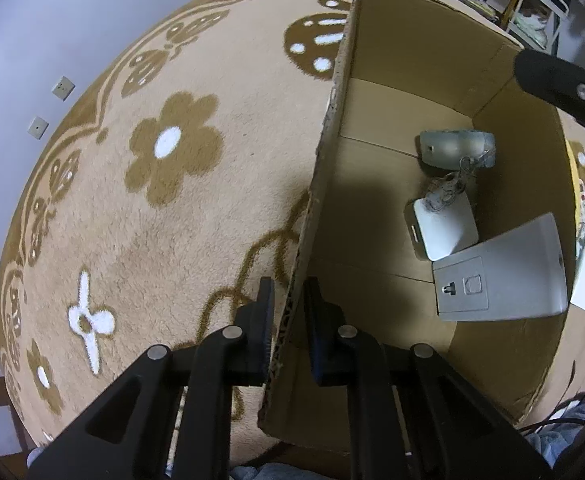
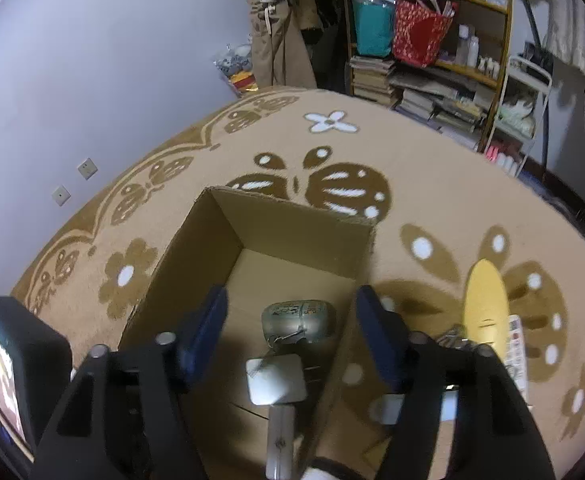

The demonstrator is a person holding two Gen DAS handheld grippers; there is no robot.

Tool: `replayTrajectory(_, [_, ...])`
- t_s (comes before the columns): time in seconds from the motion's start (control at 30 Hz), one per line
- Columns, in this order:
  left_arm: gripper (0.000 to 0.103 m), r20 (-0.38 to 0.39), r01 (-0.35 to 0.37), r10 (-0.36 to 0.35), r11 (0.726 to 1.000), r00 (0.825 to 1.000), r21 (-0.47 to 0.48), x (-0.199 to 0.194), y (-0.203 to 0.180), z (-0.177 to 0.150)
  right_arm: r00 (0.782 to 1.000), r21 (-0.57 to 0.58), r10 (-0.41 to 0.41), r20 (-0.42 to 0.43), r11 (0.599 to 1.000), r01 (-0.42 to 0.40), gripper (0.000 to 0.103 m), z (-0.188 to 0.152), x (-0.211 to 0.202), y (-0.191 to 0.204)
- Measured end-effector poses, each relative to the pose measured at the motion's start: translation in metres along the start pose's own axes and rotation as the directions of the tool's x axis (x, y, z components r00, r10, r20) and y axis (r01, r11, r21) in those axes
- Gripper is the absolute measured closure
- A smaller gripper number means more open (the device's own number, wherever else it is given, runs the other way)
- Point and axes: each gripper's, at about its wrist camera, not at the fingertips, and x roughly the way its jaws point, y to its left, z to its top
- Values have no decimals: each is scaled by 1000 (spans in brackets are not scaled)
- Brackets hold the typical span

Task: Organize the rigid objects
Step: 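Carry the green tin into the box and release it with the right gripper, then return the right gripper to the pile and grasp the white cube adapter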

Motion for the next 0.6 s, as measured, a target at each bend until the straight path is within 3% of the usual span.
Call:
replayTrajectory(0.17, [92,-1,-5,5,1000,1000,24,-1,-5,-5,999,-17,-32,-1,999,32,25,-7,-16,-10])
replayTrajectory(0.33, [95,-9,34,-33,999,999,35,-3,-5,-9,998,-9,-58,-13,998,58,24,-18,-26,-26])
replayTrajectory(0.6, [94,-9,9,-9,999,1000,49,-4,-10,-11,996,29,-68,-54,997,70,23,-40,-32,-54])
